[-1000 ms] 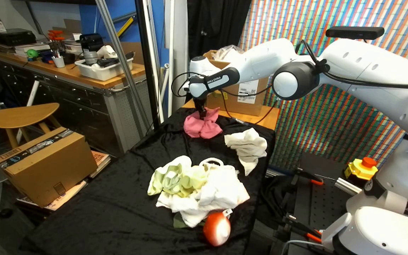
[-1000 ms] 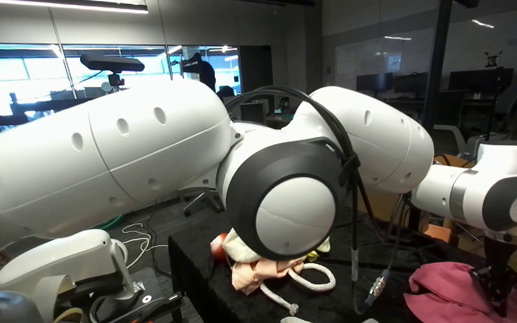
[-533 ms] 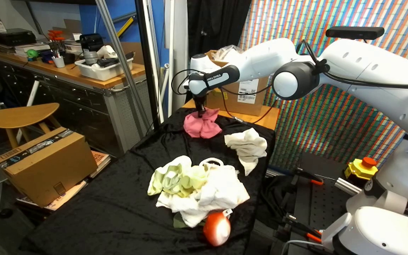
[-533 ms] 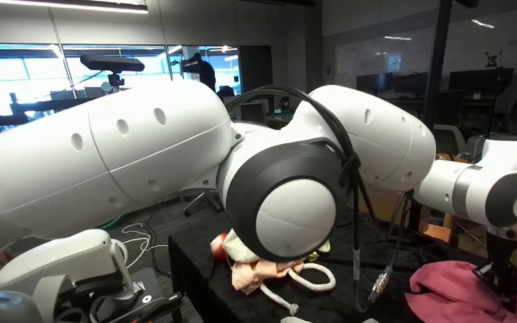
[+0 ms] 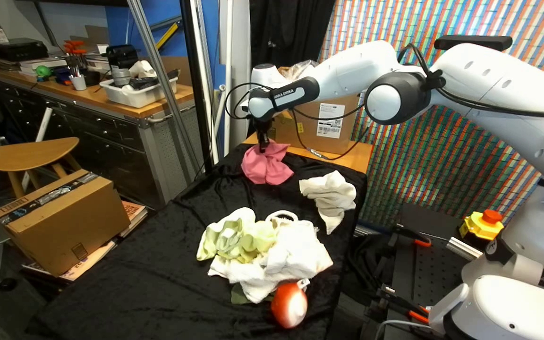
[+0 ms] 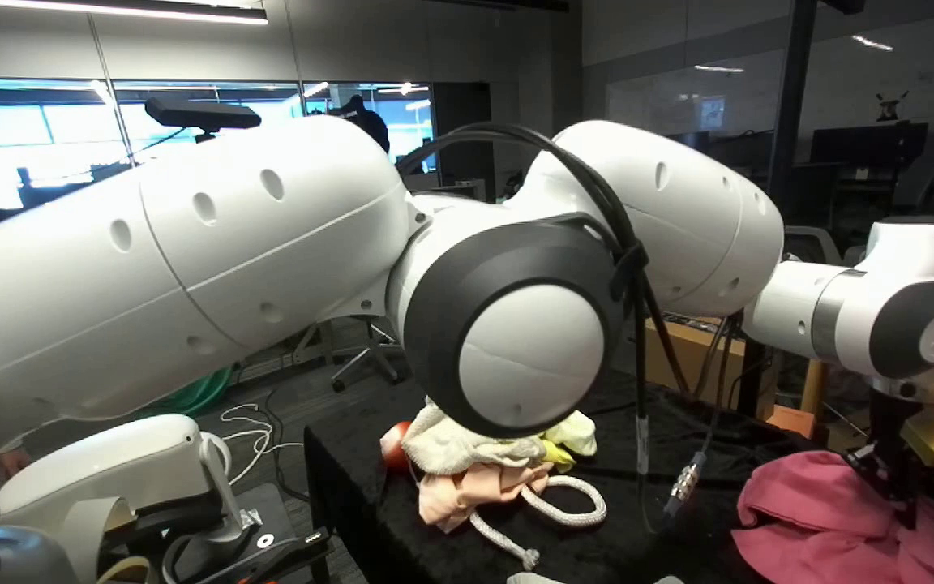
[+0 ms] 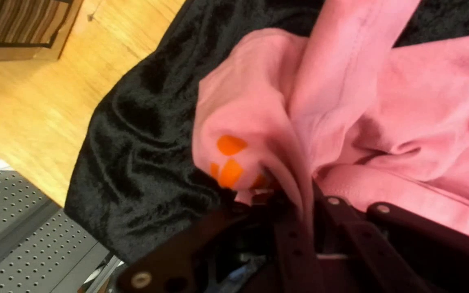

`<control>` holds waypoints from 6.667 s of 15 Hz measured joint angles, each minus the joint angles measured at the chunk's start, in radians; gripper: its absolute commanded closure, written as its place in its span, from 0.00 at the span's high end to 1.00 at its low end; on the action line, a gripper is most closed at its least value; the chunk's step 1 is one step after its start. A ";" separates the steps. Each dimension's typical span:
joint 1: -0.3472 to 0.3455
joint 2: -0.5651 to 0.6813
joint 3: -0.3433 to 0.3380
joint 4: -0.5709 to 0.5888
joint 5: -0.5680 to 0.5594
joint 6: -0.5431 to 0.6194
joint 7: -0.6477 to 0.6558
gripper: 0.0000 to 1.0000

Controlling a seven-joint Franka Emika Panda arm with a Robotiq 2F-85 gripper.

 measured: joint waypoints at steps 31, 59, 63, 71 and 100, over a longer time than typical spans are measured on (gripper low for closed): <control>0.423 -0.750 0.151 -1.032 0.073 -0.061 0.403 0.10; 0.323 -0.924 0.105 -1.299 0.248 0.143 0.678 1.00; 0.290 -0.983 0.083 -1.444 0.358 0.304 0.724 1.00; 0.285 -1.109 0.040 -1.800 0.444 0.726 0.933 1.00; 1.288 -0.968 -1.089 -1.984 0.019 0.958 1.881 1.00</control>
